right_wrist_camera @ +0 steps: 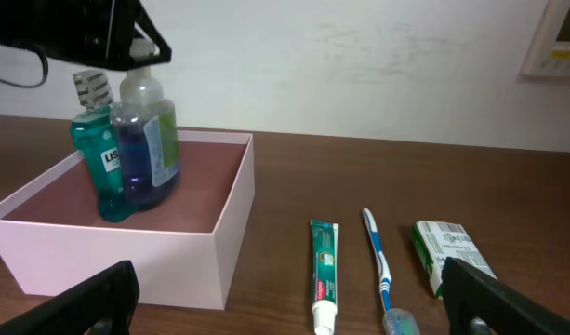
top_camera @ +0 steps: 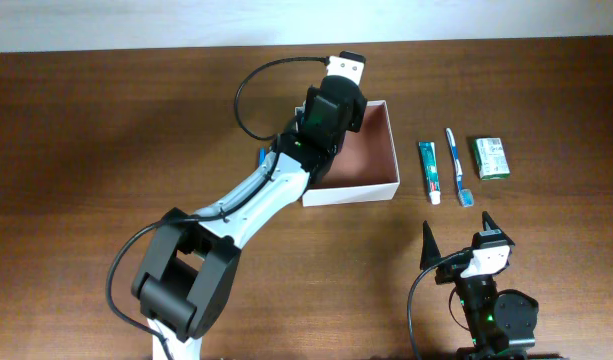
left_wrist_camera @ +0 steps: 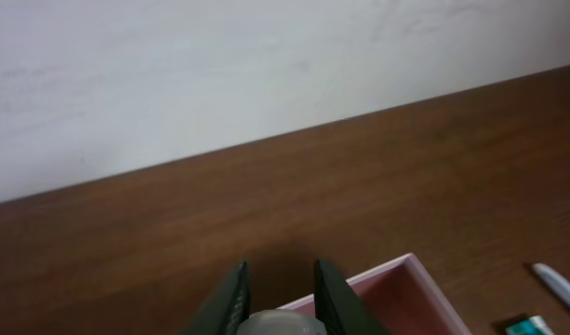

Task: Pack container
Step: 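Lift the pump bottle and carry it over the pink box, then lower the pump bottle into the box beside the Listerine and release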

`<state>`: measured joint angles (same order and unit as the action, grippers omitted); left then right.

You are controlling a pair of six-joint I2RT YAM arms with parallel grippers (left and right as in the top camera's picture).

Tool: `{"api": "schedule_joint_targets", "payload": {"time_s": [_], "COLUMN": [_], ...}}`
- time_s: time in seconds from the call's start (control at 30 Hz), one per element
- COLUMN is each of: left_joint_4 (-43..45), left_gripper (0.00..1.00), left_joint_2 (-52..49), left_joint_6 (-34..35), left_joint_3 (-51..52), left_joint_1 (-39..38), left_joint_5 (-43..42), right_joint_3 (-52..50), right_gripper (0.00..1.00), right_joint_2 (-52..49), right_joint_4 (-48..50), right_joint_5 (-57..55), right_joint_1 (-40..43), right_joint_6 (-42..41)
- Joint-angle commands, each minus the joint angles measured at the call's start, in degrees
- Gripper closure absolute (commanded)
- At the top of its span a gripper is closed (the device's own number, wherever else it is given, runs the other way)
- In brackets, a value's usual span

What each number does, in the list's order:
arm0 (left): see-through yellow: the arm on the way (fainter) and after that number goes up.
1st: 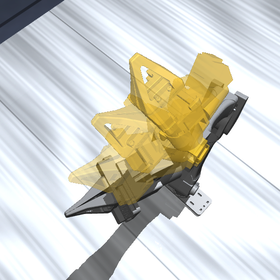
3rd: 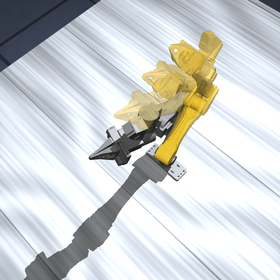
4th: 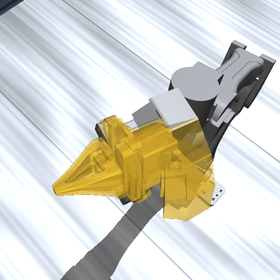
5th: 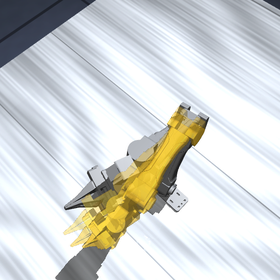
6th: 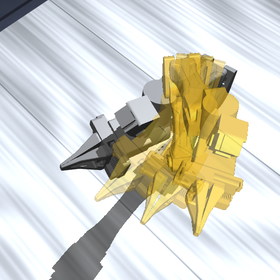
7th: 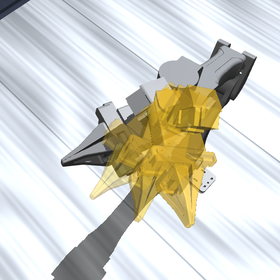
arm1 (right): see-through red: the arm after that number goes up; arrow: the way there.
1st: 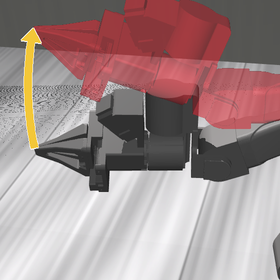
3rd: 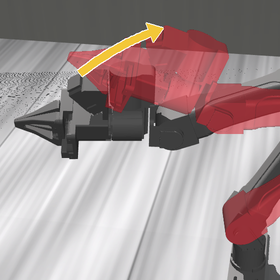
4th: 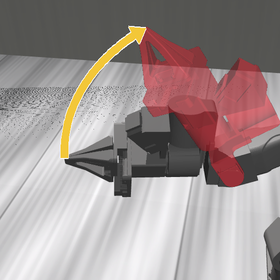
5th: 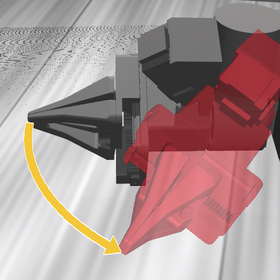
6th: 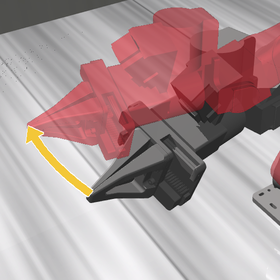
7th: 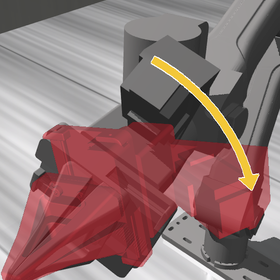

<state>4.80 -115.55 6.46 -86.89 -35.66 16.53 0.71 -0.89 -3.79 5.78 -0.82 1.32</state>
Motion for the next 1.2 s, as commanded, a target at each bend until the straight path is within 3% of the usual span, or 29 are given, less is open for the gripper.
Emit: {"api": "schedule_joint_targets", "payload": {"time_s": [0.0, 1.17], "left_joint_4": [0.6, -1.1], "left_gripper": [0.79, 0.78], "left_joint_2": [0.1, -1.0], "left_joint_6": [-0.3, -0.3], "left_joint_3": [-1.4, -1.4], "left_joint_1": [0.9, 0.9], "left_joint_5": [0.9, -2.2], "right_joint_3": [-0.4, -0.4], "right_gripper": [0.01, 0.01], "right_joint_2": [0.7, 0.7], "right_joint_4": [-0.2, -0.2], "right_joint_5": [-0.7, -0.7], "right_joint_1": [0.1, 0.1], "right_joint_6": [-0.3, -0.3]}}
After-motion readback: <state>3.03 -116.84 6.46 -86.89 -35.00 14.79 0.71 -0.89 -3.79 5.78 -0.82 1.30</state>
